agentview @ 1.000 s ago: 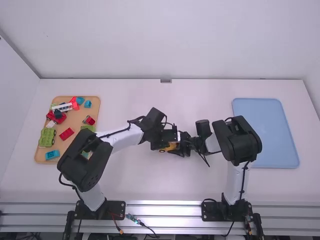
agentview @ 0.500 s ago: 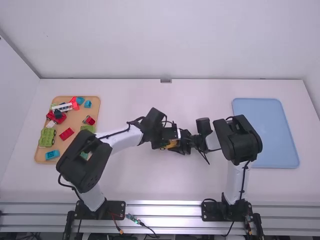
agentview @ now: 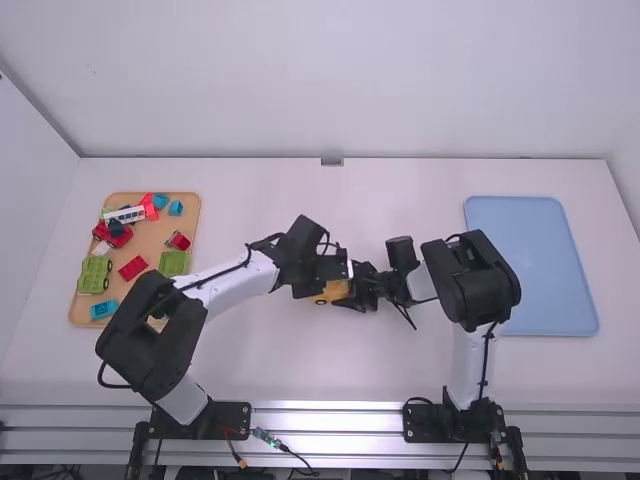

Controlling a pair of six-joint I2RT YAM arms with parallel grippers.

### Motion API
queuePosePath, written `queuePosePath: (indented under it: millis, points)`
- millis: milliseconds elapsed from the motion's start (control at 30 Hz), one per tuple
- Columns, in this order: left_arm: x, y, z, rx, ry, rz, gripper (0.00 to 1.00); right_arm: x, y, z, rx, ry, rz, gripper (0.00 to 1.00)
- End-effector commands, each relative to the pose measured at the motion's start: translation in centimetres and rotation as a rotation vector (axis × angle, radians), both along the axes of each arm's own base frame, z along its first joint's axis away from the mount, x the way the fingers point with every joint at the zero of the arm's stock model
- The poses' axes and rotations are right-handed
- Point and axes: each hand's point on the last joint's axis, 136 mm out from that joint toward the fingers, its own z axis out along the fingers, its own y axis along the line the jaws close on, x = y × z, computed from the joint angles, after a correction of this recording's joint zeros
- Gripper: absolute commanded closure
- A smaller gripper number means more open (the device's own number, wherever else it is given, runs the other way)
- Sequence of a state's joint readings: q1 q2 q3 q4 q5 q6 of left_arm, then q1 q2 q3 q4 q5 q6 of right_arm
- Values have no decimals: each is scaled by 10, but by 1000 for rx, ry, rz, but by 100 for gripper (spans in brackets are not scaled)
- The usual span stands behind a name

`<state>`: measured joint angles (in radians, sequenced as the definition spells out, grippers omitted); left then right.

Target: Assemble lego blocks to make yellow taxi

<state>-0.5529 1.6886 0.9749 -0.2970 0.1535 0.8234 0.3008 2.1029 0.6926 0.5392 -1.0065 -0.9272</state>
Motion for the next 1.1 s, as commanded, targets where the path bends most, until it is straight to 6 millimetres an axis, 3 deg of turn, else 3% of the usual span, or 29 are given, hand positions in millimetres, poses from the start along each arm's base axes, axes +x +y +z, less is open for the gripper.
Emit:
queuePosePath:
  millis: [0, 167, 367, 1067]
  points:
    - [-8, -2, 2, -21, 12, -40, 99, 0, -1, -3, -12, 15, -9, 55]
    - [-12, -7, 11, -153, 60, -121, 98, -2, -3, -5, -12, 6, -9, 55]
    - [-15, 3, 22, -299, 126, -167, 98, 2, -10, -4, -1, 2, -33, 55]
    - [-13, -7, 3, -300, 62, -120, 98, 2, -9, -1, 10, 11, -31, 53]
